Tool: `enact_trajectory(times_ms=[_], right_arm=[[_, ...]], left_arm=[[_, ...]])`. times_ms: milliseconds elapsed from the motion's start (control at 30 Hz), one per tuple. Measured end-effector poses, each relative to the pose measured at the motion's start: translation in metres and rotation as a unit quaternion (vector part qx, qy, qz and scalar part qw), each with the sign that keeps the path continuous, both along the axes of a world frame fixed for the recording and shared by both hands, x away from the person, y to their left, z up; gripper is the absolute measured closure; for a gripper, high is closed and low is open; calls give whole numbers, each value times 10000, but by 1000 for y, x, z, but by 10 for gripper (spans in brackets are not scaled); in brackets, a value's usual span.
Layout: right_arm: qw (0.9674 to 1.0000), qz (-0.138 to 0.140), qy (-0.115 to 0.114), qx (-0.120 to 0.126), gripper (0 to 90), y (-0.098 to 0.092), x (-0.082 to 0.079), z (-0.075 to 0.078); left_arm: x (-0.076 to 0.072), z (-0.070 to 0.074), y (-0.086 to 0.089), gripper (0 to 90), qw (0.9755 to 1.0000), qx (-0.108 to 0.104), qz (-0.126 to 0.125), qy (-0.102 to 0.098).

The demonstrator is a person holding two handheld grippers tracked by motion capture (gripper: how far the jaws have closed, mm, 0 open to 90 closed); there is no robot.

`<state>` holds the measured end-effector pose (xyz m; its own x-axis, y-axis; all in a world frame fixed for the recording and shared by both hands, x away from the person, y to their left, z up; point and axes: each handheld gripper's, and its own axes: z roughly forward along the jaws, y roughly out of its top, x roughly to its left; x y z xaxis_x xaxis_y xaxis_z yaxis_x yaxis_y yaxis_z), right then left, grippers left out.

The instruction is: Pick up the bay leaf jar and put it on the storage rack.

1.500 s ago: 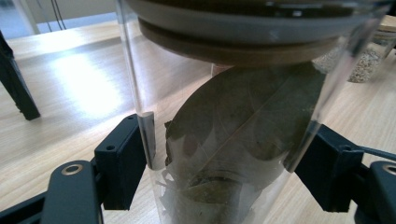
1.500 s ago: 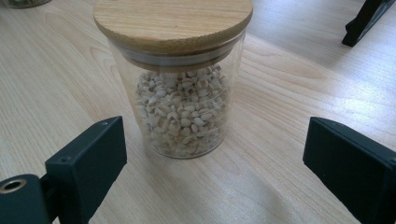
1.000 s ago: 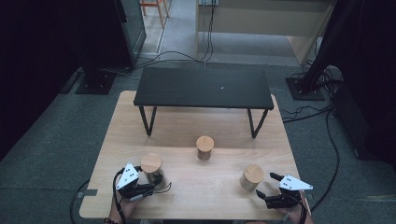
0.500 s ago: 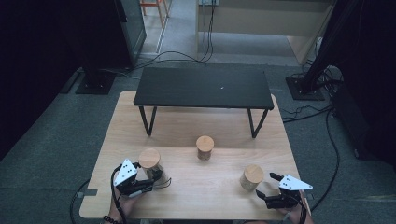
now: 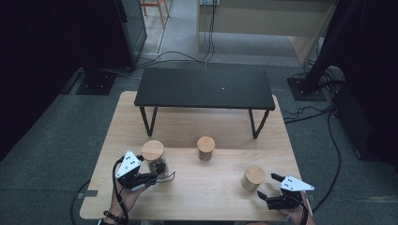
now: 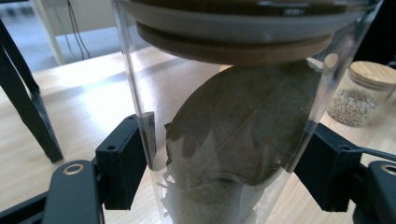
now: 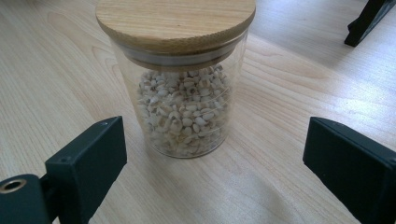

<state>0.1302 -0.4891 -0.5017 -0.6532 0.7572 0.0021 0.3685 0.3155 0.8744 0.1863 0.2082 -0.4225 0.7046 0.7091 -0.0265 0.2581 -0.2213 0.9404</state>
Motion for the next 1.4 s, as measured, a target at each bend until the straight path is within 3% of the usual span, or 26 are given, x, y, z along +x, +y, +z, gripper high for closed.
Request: enact_trajectory(times_ms=[500, 1000, 1233, 1400], right_arm=[[10000, 21, 8, -4, 62, 0, 1, 0], [10000, 17, 10, -19, 62, 0, 1, 0], [10000, 33, 11, -21, 62, 0, 1, 0], [10000, 49, 11, -14, 62, -1, 1, 0]], left_arm=[[8, 37, -18, 254, 9998, 84, 26, -167], [24, 77, -24, 254, 9993, -21, 110, -351], [32, 88, -25, 254, 9992, -49, 135, -384], [40, 97, -28, 254, 9988, 48, 201, -434]])
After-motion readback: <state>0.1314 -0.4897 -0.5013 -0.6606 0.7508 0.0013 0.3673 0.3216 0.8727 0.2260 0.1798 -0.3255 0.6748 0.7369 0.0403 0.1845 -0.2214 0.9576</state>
